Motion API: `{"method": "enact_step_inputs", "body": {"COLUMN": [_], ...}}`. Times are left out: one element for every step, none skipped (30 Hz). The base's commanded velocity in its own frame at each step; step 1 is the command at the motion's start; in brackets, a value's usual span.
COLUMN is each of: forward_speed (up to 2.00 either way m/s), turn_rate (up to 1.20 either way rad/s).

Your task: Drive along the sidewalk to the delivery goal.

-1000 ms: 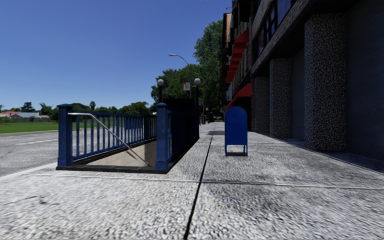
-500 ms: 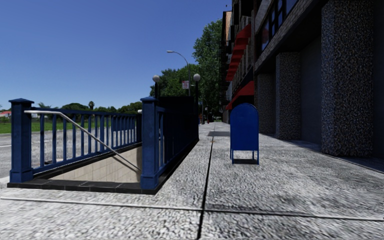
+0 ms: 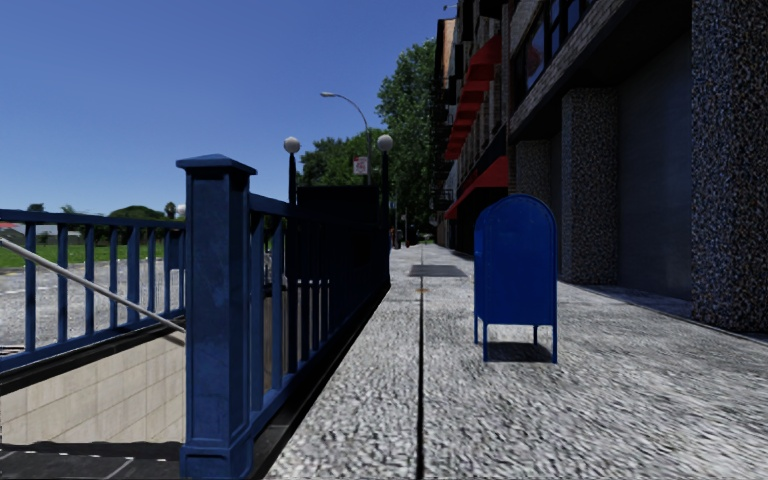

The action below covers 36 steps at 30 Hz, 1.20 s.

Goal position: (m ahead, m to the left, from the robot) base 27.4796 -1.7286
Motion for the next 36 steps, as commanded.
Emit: {"method": "enact_step_inputs", "body": {"forward_speed": [2.0,2.0,2.0,2.0,2.0,2.0,2.0,2.0,2.0,2.0,2.0,2.0,2.0,2.0,2.0,2.0,2.0,2.0,2.0,2.0,2.0,2.0,2.0,2.0,2.0,2.0,2.0,2.0,2.0,2.0,2.0,2.0,2.0,2.0,2.0,2.0], "turn_rate": [0.0,0.0,0.0,0.0,0.0,0.0,0.0,0.0,0.0,0.0,0.0,-0.23,-0.31,-0.31,-0.33,-0.33,-0.33,-0.33,-0.29,-0.04,0.0,0.0,0.0,0.0,0.0,0.0,0.0,0.0,0.0,0.0,0.0,0.0,0.0,-0.19,-0.27,-0.27]}}
